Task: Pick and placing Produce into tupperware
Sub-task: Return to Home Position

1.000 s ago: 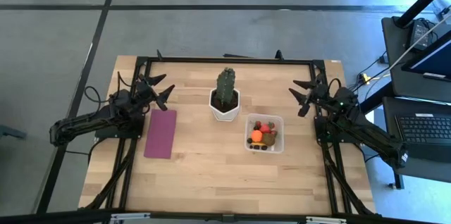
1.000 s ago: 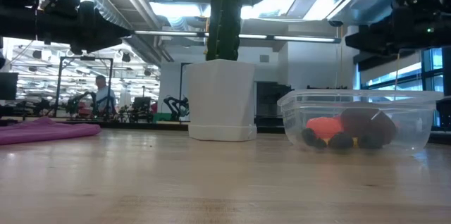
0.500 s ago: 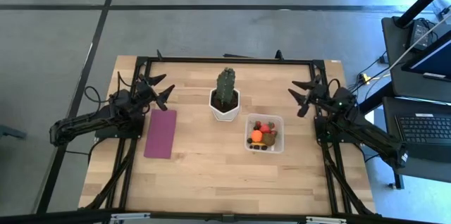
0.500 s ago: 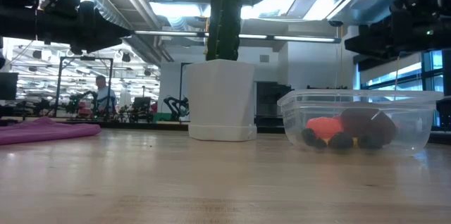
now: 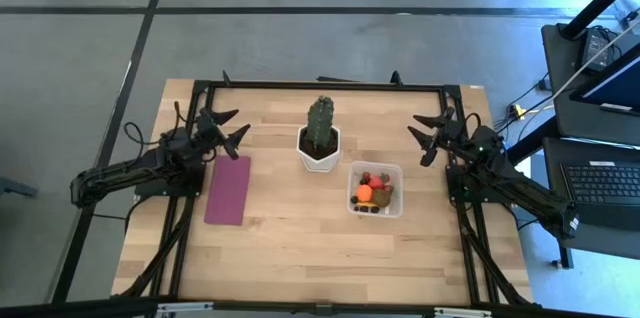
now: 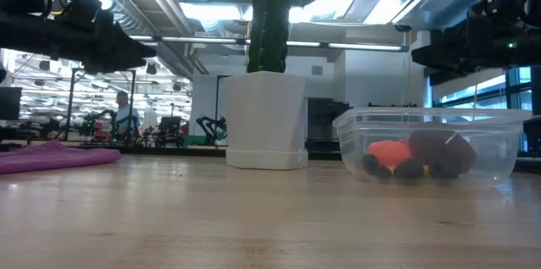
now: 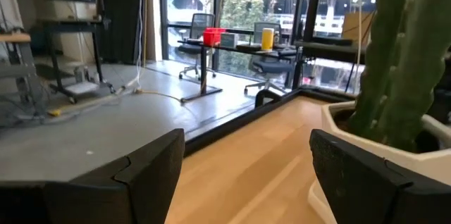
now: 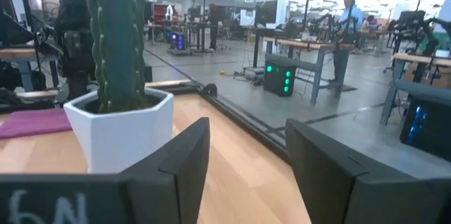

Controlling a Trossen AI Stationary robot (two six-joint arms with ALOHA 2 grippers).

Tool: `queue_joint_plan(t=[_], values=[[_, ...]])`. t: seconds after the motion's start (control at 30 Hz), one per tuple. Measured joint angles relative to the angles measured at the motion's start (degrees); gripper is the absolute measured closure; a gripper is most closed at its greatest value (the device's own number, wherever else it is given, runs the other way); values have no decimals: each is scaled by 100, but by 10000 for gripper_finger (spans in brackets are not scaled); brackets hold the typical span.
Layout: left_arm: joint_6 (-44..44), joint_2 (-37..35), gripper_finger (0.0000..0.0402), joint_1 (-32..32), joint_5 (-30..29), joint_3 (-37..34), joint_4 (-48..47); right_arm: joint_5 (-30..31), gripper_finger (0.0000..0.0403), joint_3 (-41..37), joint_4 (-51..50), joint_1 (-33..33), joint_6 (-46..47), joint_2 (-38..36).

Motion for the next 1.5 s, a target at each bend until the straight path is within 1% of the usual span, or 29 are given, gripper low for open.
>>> queue_joint_plan(t=[0.13,0.47,0.73,0.87,1.5], values=[[-237,-1,104,-2,7,0,1,4,215,2,-338,-2,-68,3],[-243,-1,104,-2,5,0,3,55,215,7,-353,-2,-12,55],[-245,-1,104,-2,5,0,7,53,215,7,-355,-2,208,55],[-247,-1,104,-2,5,0,10,52,215,7,-355,-2,481,55],[-247,-1,104,-4,3,0,11,48,215,7,-355,-1,450,55]])
